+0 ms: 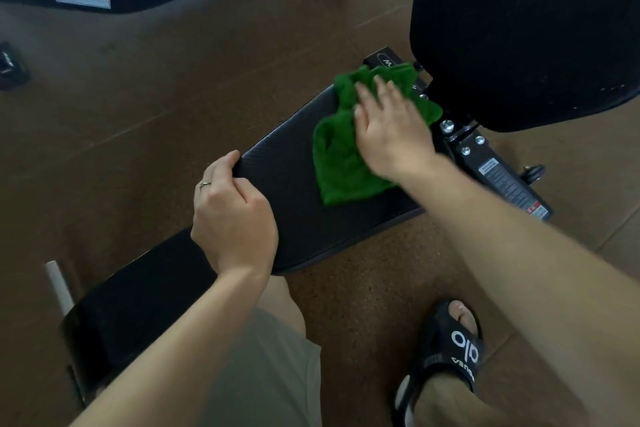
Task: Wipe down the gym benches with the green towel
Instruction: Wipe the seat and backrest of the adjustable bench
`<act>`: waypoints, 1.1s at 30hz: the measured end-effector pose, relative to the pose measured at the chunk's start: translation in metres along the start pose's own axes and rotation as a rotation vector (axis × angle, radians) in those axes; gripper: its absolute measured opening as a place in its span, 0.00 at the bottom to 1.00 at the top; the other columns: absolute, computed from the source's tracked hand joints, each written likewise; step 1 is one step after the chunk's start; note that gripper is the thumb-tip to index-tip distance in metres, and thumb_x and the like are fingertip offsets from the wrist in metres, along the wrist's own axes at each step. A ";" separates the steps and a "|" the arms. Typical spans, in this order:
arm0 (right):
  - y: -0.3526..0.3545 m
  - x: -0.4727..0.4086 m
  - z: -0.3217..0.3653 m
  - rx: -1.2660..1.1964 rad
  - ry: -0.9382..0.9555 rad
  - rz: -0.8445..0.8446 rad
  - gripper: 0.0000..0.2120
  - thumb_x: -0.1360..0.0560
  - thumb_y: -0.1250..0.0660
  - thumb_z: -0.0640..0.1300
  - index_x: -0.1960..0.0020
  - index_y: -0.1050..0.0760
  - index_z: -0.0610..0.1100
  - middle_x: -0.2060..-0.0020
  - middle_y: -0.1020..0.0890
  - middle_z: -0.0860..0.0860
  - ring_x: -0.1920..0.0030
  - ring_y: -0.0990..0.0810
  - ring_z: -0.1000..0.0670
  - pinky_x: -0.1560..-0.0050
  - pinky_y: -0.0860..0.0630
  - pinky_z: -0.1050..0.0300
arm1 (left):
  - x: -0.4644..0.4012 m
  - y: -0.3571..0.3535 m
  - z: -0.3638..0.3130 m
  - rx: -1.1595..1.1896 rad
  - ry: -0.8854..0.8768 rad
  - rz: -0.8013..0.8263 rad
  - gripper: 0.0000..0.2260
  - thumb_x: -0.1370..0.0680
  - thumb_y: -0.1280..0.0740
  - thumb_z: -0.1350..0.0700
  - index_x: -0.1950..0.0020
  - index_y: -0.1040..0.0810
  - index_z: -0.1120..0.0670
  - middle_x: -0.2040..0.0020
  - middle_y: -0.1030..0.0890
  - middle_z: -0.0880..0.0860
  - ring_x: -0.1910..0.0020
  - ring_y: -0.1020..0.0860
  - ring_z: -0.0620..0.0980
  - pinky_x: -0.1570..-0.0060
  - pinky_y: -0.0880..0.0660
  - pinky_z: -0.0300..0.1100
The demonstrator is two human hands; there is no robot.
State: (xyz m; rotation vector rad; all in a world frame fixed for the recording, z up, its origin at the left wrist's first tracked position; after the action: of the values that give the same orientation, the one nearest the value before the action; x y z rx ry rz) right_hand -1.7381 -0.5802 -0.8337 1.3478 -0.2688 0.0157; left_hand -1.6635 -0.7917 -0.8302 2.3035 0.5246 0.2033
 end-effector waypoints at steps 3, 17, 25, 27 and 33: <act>0.003 -0.040 -0.004 -0.074 -0.152 -0.001 0.28 0.12 0.58 0.55 0.15 0.50 0.46 0.16 0.47 0.42 0.16 0.50 0.43 0.17 0.52 0.45 | 0.000 -0.001 0.000 0.003 0.002 -0.007 0.19 0.16 0.44 0.60 0.28 0.23 0.51 0.31 0.21 0.48 0.32 0.25 0.50 0.44 0.33 0.43; -0.006 0.026 0.016 -0.038 0.047 -0.042 0.26 0.12 0.55 0.54 0.15 0.46 0.51 0.16 0.42 0.47 0.18 0.41 0.43 0.19 0.46 0.47 | -0.001 0.003 0.002 0.090 0.002 0.025 0.19 0.16 0.43 0.60 0.28 0.23 0.50 0.32 0.21 0.48 0.33 0.25 0.48 0.44 0.33 0.40; -0.007 -0.040 0.061 -0.047 -0.015 -0.053 0.26 0.13 0.55 0.52 0.21 0.34 0.45 0.20 0.34 0.46 0.19 0.42 0.45 0.18 0.53 0.41 | -0.004 0.008 0.010 0.437 0.155 0.014 0.17 0.16 0.44 0.58 0.34 0.19 0.49 0.40 0.18 0.43 0.40 0.22 0.40 0.38 0.26 0.41; -0.011 -0.028 0.090 -0.010 0.114 -0.002 0.25 0.14 0.55 0.51 0.27 0.27 0.45 0.25 0.27 0.46 0.23 0.34 0.45 0.18 0.51 0.41 | -0.007 0.014 0.017 0.592 0.264 0.049 0.16 0.15 0.45 0.57 0.37 0.20 0.49 0.43 0.19 0.42 0.43 0.22 0.39 0.38 0.25 0.41; -0.036 0.059 0.145 -0.080 0.450 -0.020 0.22 0.16 0.50 0.54 0.29 0.25 0.49 0.30 0.23 0.50 0.25 0.32 0.47 0.18 0.51 0.41 | -0.003 0.048 0.056 0.691 0.279 0.019 0.15 0.15 0.46 0.54 0.41 0.19 0.48 0.44 0.16 0.46 0.42 0.19 0.42 0.35 0.24 0.46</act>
State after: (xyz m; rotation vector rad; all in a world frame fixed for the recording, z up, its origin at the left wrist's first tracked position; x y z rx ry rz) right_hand -1.7017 -0.7363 -0.8279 1.2304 0.1234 0.2854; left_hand -1.6344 -0.8594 -0.8356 2.9715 0.8099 0.4072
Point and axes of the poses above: each hand's wrist, its own x-axis away from the middle knuckle, its own y-axis out of the back of the hand, z = x × y, the point moved 1 cm from there along -x, towards the middle knuckle
